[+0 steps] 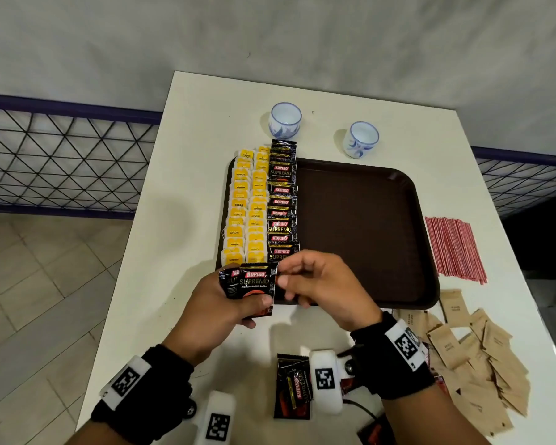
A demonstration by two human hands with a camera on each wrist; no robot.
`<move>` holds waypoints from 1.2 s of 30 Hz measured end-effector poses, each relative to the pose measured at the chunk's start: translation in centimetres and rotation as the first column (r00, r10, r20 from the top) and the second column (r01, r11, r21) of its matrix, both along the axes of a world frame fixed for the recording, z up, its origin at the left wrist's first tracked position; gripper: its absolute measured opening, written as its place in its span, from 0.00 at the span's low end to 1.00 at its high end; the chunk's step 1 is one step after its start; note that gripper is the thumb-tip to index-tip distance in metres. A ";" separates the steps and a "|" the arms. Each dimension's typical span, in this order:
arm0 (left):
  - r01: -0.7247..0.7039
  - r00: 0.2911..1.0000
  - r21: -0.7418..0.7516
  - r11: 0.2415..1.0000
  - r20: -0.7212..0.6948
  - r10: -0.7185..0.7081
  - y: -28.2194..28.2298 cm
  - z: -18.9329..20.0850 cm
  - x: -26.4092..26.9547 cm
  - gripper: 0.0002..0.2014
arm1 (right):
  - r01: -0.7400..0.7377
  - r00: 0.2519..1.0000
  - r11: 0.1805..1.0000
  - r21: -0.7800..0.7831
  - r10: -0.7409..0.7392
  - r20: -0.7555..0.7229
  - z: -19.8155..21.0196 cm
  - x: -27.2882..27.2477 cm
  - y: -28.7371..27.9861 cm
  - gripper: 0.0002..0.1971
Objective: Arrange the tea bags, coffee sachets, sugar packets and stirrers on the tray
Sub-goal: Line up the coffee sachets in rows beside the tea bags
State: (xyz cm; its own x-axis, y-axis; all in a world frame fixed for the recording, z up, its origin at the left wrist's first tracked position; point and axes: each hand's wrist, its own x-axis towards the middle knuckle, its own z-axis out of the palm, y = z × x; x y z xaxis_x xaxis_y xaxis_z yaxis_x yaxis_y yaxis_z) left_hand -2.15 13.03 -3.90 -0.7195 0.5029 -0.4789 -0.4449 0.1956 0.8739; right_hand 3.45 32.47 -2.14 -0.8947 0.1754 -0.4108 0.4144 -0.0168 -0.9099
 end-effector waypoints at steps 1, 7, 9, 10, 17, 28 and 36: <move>0.013 1.000 0.010 1.000 -0.010 -0.013 0.3 0.1 0.0 0.17 | -0.037 0.999 0.999 -0.026 0.036 -0.008 0.2 0.2 -0.2 0.07; 0.049 0.999 0.052 0.997 -0.016 -0.048 0.8 0.4 0.2 0.13 | 0.029 0.999 1.000 0.006 -0.029 -0.016 -0.1 0.1 0.0 0.07; 0.006 0.999 0.057 0.998 0.036 -0.009 0.4 0.4 0.1 0.10 | 0.109 0.994 0.994 -0.016 -0.109 -0.012 -0.3 -0.1 1.0 0.12; -0.021 0.997 0.054 0.998 0.072 0.017 0.1 0.3 0.0 0.09 | 0.146 0.989 0.989 -0.012 -0.147 -0.007 -0.4 -0.1 1.6 0.13; -0.135 0.960 0.046 0.990 0.251 0.119 -1.1 0.0 0.2 0.13 | 0.165 0.979 0.973 0.159 -0.181 0.092 -2.5 -0.5 3.4 0.11; -0.011 0.999 -0.091 0.996 -0.041 0.007 -0.9 -0.5 0.7 0.14 | 0.098 0.981 0.967 0.235 -0.133 0.139 -3.9 -1.2 2.3 0.08; -0.141 0.949 -0.129 0.981 -0.302 0.097 1.7 -0.1 0.7 0.06 | 0.119 0.993 0.974 0.192 -0.114 -0.041 1.3 -0.1 0.2 0.06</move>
State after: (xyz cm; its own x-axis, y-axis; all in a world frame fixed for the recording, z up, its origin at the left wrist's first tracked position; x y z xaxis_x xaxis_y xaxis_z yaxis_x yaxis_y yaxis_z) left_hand -1.49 14.70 -4.02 -0.8892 0.3449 -0.3005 -0.2019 0.2935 0.9344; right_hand 3.34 32.69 -0.86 -0.8748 0.3529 -0.3321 0.3927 0.1147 -0.9125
